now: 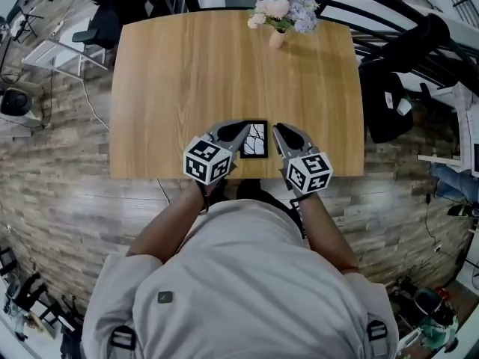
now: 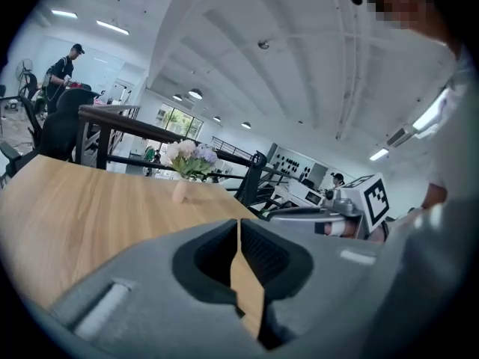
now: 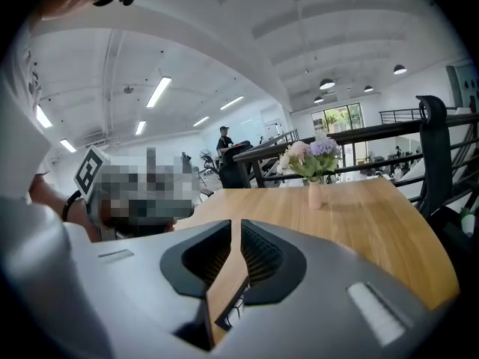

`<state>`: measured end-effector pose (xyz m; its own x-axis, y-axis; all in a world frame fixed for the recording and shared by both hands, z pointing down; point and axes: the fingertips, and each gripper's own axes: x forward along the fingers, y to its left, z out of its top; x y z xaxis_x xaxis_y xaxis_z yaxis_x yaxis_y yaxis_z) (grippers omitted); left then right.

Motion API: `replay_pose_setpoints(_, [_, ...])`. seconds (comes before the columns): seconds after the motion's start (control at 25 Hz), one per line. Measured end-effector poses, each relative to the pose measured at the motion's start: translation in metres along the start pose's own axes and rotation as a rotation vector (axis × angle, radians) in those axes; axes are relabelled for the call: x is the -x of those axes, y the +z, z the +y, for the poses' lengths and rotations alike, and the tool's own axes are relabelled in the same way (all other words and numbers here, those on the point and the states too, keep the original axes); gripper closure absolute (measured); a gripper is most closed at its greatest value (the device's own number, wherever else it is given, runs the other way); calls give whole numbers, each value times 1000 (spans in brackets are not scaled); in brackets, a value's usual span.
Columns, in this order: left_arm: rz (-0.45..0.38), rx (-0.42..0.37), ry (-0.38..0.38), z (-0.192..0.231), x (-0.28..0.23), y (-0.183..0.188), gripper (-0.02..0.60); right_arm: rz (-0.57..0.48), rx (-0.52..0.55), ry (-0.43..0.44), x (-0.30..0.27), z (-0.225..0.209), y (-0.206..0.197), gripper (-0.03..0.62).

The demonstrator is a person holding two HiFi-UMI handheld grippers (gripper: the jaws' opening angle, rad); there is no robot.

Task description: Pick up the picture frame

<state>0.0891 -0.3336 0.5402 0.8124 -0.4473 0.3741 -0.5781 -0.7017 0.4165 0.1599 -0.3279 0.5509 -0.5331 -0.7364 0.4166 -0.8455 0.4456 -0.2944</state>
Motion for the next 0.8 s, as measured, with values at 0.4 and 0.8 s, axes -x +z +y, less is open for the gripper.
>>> replay_pose_setpoints(0.4, [162, 155, 85, 49, -42, -68, 497, 211, -59, 46, -41, -46, -73, 500])
replay_pose_setpoints(0.8, [281, 294, 170, 84, -57, -144, 445, 347, -127, 71, -63, -65, -132, 480])
